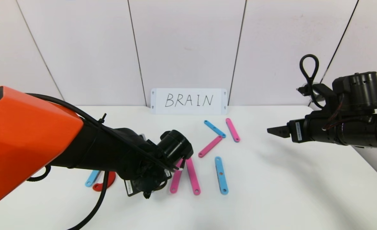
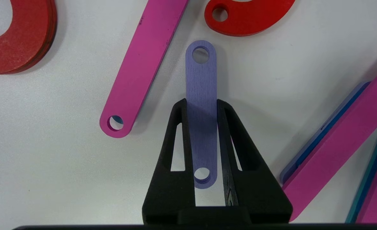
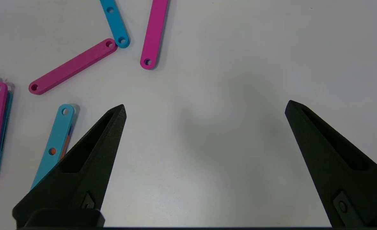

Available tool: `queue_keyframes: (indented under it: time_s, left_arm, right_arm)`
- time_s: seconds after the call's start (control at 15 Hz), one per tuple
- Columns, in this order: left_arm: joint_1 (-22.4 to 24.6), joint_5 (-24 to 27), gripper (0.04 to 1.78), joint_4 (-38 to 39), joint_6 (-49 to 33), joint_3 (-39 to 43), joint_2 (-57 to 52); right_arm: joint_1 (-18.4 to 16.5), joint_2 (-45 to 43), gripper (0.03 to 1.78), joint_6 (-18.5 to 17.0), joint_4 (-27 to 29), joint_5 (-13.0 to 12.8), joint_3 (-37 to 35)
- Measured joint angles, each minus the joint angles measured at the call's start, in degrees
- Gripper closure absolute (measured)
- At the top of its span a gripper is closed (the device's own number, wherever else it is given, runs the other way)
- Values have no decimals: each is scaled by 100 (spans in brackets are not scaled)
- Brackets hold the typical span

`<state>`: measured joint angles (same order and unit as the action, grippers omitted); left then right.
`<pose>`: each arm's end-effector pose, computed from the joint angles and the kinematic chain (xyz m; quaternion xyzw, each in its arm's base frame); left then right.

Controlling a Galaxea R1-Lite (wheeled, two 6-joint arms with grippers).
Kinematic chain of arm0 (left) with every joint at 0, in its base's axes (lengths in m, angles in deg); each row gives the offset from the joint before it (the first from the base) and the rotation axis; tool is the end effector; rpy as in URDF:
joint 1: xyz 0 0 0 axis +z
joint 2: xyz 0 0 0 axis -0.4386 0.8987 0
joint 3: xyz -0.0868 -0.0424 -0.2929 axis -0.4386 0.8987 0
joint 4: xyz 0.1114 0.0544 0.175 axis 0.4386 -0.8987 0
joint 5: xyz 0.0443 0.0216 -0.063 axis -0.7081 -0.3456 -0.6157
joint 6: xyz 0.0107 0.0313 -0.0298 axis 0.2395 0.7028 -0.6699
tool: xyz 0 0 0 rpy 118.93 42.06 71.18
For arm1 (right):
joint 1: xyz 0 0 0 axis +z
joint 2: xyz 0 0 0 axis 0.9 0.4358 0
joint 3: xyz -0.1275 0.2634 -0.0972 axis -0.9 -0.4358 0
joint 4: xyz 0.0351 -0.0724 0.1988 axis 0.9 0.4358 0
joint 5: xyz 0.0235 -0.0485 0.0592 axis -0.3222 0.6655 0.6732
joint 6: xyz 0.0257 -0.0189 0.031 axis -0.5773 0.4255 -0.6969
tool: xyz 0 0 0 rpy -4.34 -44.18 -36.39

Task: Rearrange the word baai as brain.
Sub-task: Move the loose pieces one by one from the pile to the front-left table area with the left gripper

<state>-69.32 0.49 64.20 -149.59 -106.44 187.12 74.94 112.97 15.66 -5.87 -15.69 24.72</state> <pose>0.2839 -0.2358 0.0749 -0.1514 0.4245 0.1661 0.8771 0.3218 0.0644 0.1622 -0.0168 0.2978 0.1210 0.9468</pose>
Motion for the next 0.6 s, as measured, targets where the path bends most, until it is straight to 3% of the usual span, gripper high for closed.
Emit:
queue_keyframes:
  time_s: [0.6]
  left_arm:
    - [-63, -121, 151, -9, -41, 20, 55]
  right_arm:
    - [7, 0, 7, -2, 0, 0, 0]
